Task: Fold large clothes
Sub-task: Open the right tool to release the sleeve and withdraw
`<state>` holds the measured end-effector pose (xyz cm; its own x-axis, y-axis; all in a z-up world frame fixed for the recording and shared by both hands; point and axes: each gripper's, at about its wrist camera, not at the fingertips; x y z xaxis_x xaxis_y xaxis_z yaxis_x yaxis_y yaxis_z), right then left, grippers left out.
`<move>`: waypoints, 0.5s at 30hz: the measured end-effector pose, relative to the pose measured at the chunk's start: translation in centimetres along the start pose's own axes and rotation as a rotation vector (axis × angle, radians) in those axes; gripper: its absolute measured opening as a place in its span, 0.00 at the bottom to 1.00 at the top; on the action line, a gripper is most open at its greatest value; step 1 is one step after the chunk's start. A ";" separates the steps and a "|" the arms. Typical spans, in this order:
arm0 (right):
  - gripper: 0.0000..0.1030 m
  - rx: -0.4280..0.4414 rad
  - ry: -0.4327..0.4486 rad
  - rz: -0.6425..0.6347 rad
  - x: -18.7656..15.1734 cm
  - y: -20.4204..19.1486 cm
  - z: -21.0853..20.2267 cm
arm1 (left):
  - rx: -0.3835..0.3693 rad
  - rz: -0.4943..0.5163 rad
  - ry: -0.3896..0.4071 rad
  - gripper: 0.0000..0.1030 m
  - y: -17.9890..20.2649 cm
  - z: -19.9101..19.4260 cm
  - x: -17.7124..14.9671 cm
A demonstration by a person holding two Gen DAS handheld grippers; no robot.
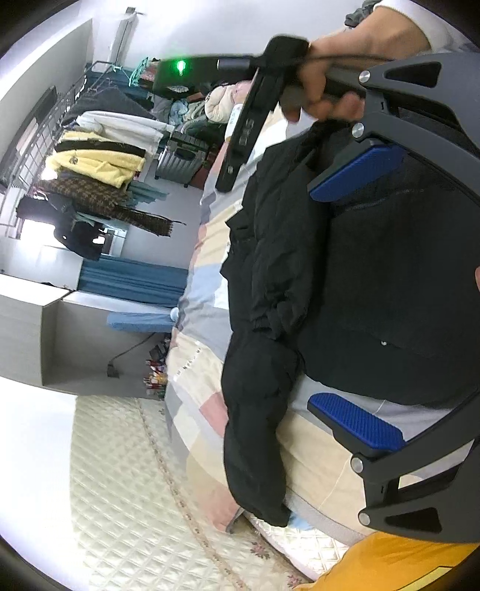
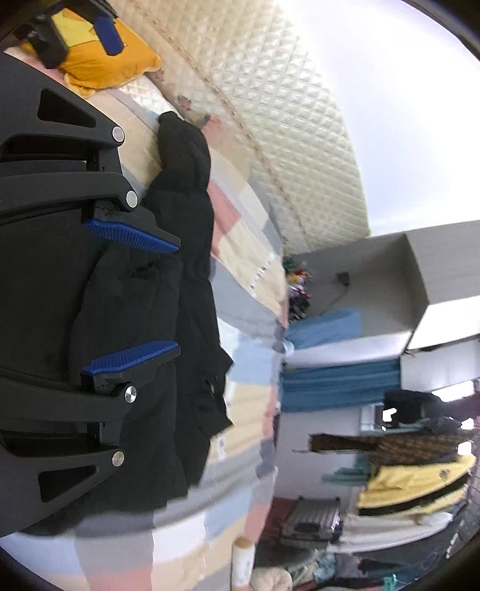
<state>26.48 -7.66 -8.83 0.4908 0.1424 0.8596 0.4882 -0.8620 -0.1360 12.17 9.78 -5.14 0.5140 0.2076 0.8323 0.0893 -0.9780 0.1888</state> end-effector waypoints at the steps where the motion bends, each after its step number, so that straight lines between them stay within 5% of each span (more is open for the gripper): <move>1: 0.47 -0.014 0.008 -0.001 -0.1 0.4 -1.3 | -0.003 0.002 0.003 1.00 0.3 -0.3 -0.1; 15: 0.47 -0.158 0.127 0.035 -6.5 4.3 -13.3 | -0.034 0.052 0.064 1.00 2.9 -2.8 -1.2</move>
<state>15.78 -18.78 -8.44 0.4052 0.0574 0.9124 0.3484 -0.9324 -0.0961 9.44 6.75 -4.19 0.4620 0.1587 0.8726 0.0340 -0.9863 0.1614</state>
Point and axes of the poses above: each gripper's, at about its wrist camera, not at the fingertips, and z roughly the way its jaws point, y to its right, x to its top
